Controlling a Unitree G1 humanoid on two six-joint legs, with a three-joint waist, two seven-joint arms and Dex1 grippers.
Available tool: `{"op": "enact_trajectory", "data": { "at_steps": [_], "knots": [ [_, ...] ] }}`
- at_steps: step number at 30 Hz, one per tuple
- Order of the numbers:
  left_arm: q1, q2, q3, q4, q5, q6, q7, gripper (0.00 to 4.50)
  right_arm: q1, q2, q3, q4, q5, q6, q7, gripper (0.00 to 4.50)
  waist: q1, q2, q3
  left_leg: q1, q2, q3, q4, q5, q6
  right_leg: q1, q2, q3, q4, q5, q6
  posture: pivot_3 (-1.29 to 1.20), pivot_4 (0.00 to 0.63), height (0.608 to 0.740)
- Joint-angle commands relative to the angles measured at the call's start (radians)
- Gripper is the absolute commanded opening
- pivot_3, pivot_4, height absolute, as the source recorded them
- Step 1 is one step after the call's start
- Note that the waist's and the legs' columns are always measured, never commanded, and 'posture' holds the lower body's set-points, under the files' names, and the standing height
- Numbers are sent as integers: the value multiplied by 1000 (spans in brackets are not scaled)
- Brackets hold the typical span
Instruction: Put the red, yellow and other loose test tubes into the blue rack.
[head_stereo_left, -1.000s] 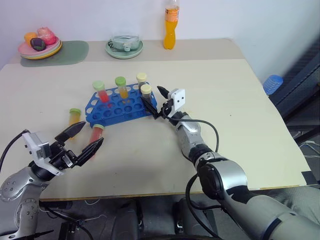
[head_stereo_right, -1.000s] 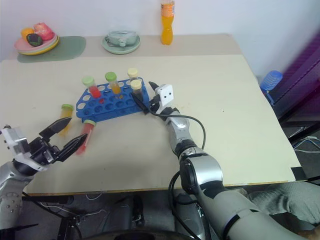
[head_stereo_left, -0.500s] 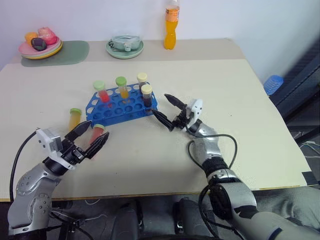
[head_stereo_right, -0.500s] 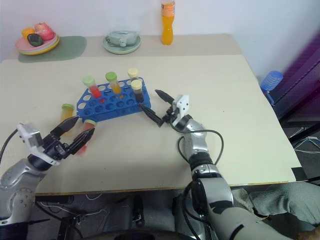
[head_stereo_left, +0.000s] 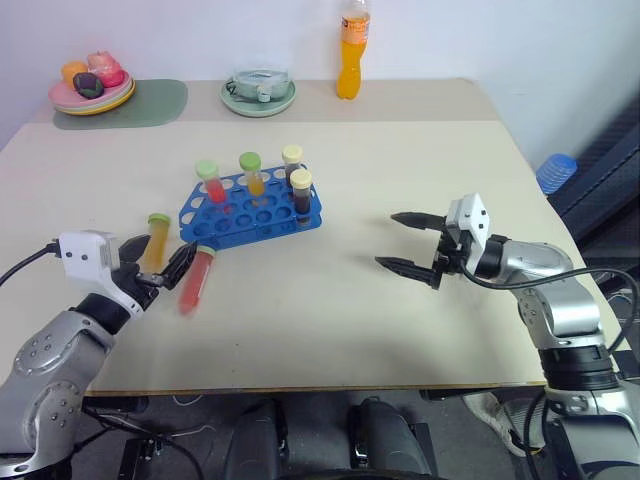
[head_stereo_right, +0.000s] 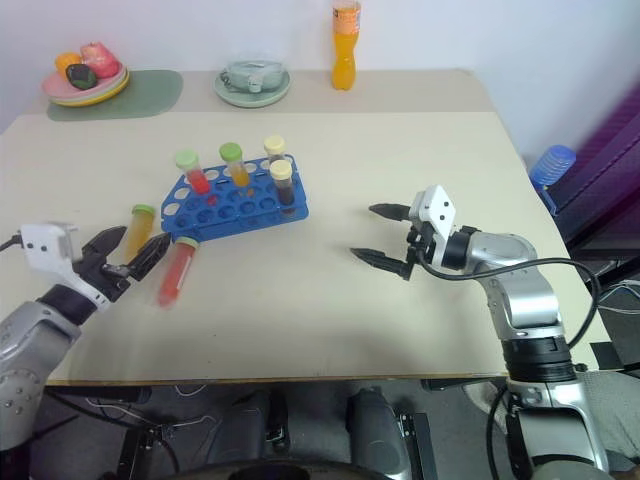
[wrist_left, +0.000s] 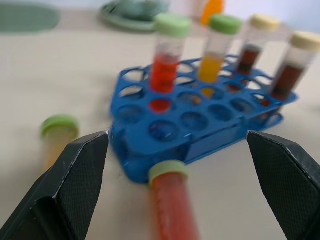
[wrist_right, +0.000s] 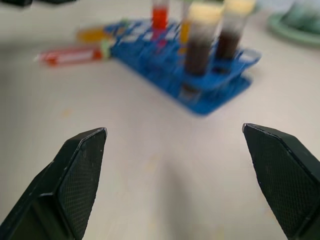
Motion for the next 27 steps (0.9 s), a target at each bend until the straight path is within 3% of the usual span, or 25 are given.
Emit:
{"op": "enact_trajectory", "data": {
  "at_steps": [1,5,11,21,27],
  "knots": [
    [-80,99,66,-36,-170,385,228,4500,12,-54,-9,-52,18,-13,43,4468,2,0,0,0,0,-1,0,0,0,0,0,0,0,0,0,0,150,740],
    [-257,124,80,29,-329,601,381,4500,21,-86,-23,-59,41,-45,94,4468,5,-1,1,0,0,-1,0,2,-3,1,0,0,0,0,0,0,150,740],
    [-481,112,39,153,-361,866,489,4500,25,-104,-42,-83,78,-79,134,4468,6,-2,1,0,0,-1,1,3,-5,1,1,0,0,0,0,0,150,740],
    [-664,186,-127,426,-467,886,636,4500,31,-114,-49,-164,102,-36,71,4468,14,-2,1,0,0,-1,2,3,-5,1,1,0,0,0,0,0,150,740],
    [-746,191,-142,524,-517,886,703,4500,25,-112,-47,-193,109,-5,33,4468,30,-2,1,0,-1,-1,2,3,-5,1,1,0,-1,0,0,0,150,740]
  ]
}}
